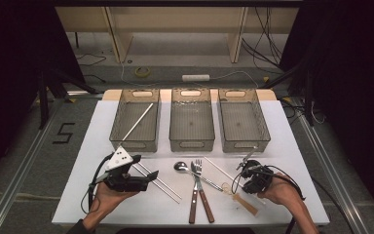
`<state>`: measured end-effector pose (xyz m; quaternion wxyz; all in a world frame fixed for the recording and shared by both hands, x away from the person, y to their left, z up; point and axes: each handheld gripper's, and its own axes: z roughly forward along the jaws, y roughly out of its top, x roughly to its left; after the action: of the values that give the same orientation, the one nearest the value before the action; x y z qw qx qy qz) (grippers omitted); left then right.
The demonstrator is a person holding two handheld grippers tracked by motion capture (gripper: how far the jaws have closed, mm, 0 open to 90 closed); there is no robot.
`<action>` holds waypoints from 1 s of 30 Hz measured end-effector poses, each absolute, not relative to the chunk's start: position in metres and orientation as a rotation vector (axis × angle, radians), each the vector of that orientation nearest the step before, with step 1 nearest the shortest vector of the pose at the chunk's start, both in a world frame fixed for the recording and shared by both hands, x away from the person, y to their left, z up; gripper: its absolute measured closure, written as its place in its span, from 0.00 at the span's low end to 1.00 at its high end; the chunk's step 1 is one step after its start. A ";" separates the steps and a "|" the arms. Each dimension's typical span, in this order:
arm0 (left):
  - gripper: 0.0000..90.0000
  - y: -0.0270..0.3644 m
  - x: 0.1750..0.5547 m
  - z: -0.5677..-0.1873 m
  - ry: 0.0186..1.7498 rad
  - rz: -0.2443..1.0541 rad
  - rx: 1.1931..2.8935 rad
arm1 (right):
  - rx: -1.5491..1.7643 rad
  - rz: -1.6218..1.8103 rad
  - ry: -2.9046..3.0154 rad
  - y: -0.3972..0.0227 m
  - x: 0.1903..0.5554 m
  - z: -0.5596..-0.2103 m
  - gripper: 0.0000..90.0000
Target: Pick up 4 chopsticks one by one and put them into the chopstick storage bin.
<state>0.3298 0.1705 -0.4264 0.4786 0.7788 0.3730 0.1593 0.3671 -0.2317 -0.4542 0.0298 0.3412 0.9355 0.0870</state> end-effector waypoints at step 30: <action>0.18 0.165 0.331 -0.420 0.875 0.380 1.921 | 0.970 0.389 2.834 -0.242 0.362 -0.424 0.95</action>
<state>0.3309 0.1648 -0.4202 0.4781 0.7866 0.3584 0.1556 0.3621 -0.2416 -0.4244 0.0604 0.3206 0.9365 0.1287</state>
